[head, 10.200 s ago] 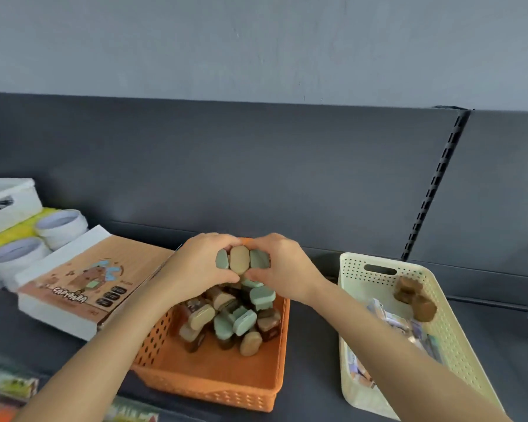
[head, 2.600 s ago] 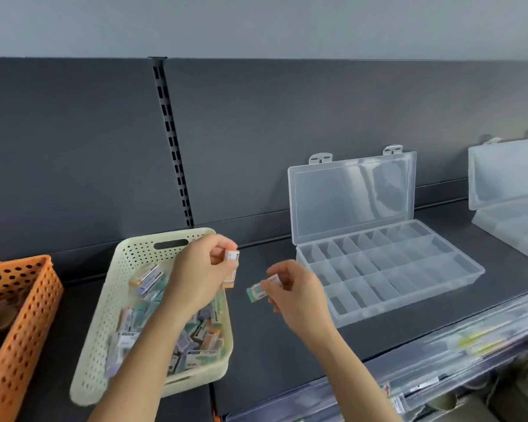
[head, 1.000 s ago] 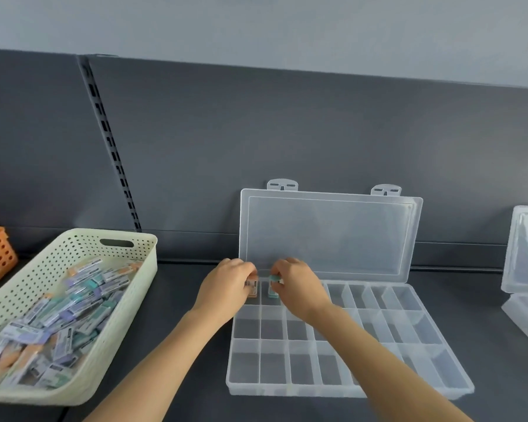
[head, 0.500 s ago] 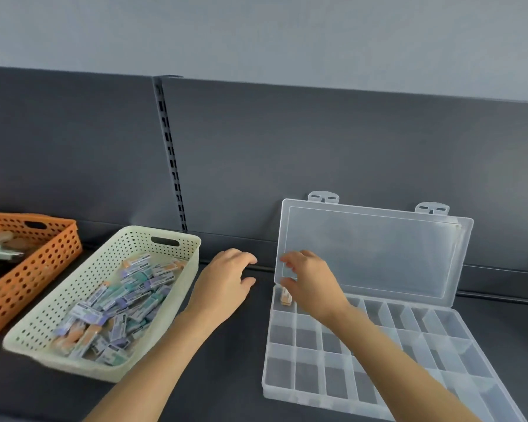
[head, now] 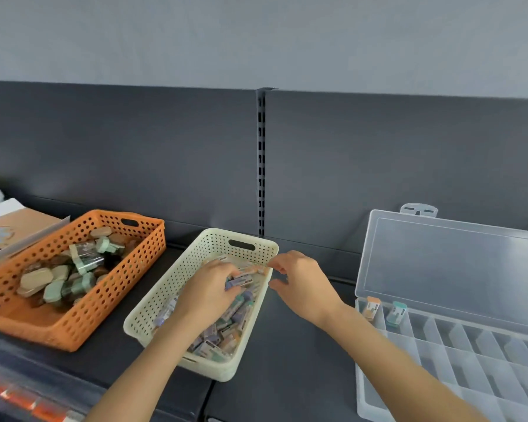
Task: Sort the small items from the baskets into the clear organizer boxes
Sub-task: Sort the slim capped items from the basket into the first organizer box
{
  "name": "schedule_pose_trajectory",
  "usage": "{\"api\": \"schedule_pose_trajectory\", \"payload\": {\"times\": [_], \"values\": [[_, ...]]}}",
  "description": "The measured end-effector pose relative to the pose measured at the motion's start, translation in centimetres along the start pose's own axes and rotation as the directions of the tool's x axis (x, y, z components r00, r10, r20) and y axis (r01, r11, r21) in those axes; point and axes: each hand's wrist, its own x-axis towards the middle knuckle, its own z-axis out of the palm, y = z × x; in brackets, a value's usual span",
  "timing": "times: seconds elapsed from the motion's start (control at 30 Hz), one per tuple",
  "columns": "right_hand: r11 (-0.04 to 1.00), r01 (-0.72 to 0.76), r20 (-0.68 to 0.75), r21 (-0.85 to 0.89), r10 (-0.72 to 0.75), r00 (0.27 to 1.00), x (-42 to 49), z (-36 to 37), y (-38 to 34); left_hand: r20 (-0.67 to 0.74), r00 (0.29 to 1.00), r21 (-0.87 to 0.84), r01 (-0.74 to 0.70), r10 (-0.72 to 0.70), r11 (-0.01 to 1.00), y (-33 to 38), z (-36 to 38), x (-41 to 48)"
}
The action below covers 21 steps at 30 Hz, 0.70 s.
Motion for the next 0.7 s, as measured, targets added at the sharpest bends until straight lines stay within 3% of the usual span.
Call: {"api": "schedule_pose_trajectory", "payload": {"times": [0.17, 0.33, 0.5, 0.7], "values": [[0.999, 0.009, 0.113, -0.052, -0.003, 0.994, 2.0, 2.6, -2.1, 0.095, 0.995, 0.049, 0.018, -0.023, 0.999, -3.1, -0.4, 0.1], [0.959, 0.038, 0.285, -0.28, 0.046, 0.957, 3.7, 5.1, -3.0, 0.206, 0.979, 0.08, -0.03, 0.013, 0.996, -4.6, 0.2, 0.3], [0.904, 0.087, 0.438, -0.42, 0.118, 0.891, 4.8, 6.1, -4.0, 0.214, 0.977, 0.103, -0.04, 0.017, 0.994, -5.2, 0.5, 0.9], [0.851, 0.112, 0.461, -0.514, 0.164, 0.872, 5.6, 7.4, -4.7, 0.273, 0.962, 0.154, -0.075, 0.03, 0.985, -5.5, 0.6, 1.3]]}}
